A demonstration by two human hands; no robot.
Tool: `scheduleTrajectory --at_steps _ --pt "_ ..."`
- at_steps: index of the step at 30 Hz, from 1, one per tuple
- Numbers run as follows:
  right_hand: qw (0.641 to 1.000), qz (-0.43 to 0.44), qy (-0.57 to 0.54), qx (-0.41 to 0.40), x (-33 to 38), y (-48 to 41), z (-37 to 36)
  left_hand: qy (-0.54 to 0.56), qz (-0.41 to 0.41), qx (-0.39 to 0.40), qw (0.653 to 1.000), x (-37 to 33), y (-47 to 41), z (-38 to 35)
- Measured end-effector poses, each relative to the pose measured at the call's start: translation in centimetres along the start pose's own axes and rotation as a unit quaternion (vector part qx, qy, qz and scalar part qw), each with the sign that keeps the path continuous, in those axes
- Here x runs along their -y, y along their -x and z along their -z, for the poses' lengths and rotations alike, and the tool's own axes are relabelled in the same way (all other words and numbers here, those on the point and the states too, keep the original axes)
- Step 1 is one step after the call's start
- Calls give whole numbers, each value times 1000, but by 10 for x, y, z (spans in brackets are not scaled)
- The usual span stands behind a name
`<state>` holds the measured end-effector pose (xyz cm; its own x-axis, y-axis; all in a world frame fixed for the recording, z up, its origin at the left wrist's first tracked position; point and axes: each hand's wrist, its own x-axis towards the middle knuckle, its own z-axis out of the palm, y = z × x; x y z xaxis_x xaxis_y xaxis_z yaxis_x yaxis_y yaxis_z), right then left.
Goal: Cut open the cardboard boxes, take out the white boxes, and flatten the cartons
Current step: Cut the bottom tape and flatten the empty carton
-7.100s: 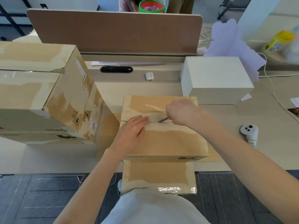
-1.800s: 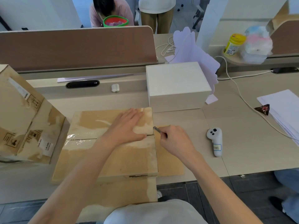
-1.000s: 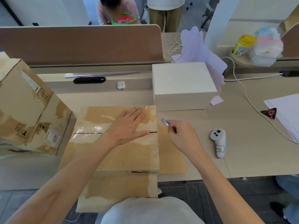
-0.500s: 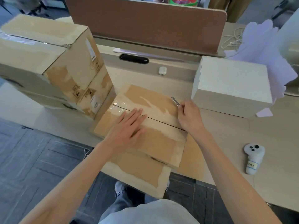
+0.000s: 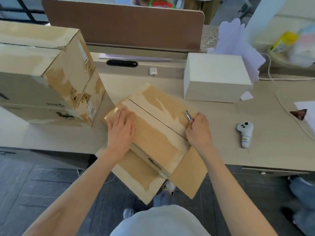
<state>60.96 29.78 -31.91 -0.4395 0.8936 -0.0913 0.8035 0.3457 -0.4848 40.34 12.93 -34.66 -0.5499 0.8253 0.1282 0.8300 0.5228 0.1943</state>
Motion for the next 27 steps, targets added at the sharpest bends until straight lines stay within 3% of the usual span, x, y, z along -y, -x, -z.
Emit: scheduleTrajectory --at_steps 12,20,27 --pt "993 -71 94 1 0 95 -2 68 78 125 987 -5 5 17" --pt "988 -88 45 121 6 94 3 53 72 108 990 9 8 20" --pt "987 -96 12 132 -5 69 7 43 25 106 993 21 -15 11"
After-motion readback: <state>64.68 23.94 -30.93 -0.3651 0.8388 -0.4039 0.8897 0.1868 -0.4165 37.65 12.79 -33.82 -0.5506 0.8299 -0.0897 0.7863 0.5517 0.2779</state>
